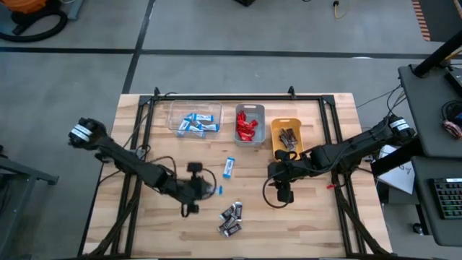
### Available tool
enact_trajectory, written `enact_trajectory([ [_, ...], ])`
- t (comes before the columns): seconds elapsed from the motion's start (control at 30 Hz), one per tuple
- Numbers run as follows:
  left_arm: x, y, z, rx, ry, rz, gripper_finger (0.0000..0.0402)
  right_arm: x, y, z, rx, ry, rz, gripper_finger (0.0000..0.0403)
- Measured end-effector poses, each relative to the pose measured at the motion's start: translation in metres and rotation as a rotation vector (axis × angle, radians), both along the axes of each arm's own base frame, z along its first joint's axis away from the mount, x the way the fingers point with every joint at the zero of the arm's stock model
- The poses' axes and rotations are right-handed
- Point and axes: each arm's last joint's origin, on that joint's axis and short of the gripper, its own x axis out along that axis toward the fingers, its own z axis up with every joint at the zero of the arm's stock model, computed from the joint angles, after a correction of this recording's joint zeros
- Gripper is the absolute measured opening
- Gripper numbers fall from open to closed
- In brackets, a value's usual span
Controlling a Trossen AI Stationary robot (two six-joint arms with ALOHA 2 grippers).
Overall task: Organize candy in baskets
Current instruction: Put the white chocolate into the transparent bin
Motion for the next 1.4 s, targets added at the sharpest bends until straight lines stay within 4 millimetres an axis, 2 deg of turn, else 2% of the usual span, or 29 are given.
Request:
enact_trajectory([
  [0.23, -0.012, 0.051, 0.039, 0.079, -0.108, 0.258, 0.0089, 0.002, 0.001, 0.002, 0.001, -0.029, 0.010, 0.0126],
  [0.47, -0.022, 0.113, 0.061, 0.087, -0.159, 0.524, 0.0089, 0.003, 0.001, 0.003, 0.003, -0.047, 0.009, 0.0125],
  [0.67, -0.030, 0.163, 0.062, 0.098, -0.131, 0.742, 0.0089, 0.004, 0.000, 0.003, -0.015, -0.053, -0.005, 0.0118],
  [0.93, -0.048, 0.223, 0.045, 0.059, -0.003, 1.029, 0.0088, 0.004, 0.000, 0.003, -0.010, -0.055, -0.012, 0.0120],
  [1.1, -0.051, 0.242, 0.035, 0.027, 0.031, 1.109, 0.0089, 0.004, 0.000, 0.003, -0.008, -0.058, -0.013, 0.0118],
  [1.4, -0.043, 0.248, 0.017, 0.033, 0.119, 1.120, 0.0122, 0.004, 0.001, 0.003, -0.007, -0.061, -0.014, 0.0117],
])
